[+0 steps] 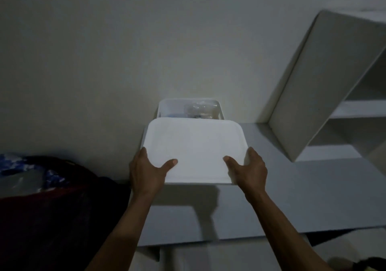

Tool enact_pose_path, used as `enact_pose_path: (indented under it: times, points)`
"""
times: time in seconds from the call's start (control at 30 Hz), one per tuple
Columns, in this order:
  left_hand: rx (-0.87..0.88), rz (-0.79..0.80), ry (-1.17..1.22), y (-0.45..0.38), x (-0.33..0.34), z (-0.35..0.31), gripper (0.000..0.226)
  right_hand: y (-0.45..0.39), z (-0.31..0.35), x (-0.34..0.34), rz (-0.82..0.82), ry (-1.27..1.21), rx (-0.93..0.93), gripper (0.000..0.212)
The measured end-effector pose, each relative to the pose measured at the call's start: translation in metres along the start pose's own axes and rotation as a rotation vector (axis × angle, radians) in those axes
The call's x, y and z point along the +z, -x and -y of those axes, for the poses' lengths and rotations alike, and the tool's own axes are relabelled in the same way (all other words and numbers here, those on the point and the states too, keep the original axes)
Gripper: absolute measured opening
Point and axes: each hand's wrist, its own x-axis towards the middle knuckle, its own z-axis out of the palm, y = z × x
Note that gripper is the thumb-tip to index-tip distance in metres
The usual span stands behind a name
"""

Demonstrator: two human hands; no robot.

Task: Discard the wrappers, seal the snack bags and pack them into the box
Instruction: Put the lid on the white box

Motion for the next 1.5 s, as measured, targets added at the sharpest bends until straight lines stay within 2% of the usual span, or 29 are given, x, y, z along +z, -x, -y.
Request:
enact_pose_path:
  times: [0.1, 0.23, 0.53, 0.7, 0.83, 1.13, 1.5]
  points:
    - [-0.001, 0.047, 0.021, -0.022, 0.002, -0.014, 0.111, -0.019, 0.014, 0.000, -0.029, 0.053, -0.059, 0.059]
    - [0.007, 0.071, 0.000, -0.046, 0.017, -0.023, 0.112, -0.046, 0.017, 0.013, -0.031, 0.057, -0.038, 0.068]
    - [-0.048, 0.072, 0.019, -0.147, 0.068, -0.024, 0.108, -0.145, 0.021, 0.075, 0.032, 0.062, -0.036, 0.067]
    - [-0.106, 0.089, 0.033, -0.203, 0.097, -0.019, 0.109, -0.204, 0.022, 0.113, 0.081, 0.045, 0.010, 0.088]
    - [-0.152, 0.113, 0.038, -0.231, 0.120, -0.013, 0.110, -0.236, 0.016, 0.136, 0.103, 0.033, 0.033, 0.091]
    - [-0.162, 0.057, 0.025, -0.245, 0.146, 0.000, 0.104, -0.262, -0.007, 0.161, 0.103, 0.009, 0.063, 0.088]
    - [-0.129, 0.042, -0.130, -0.247, 0.156, 0.005, 0.102, -0.264, -0.016, 0.165, 0.068, 0.009, 0.037, 0.082]
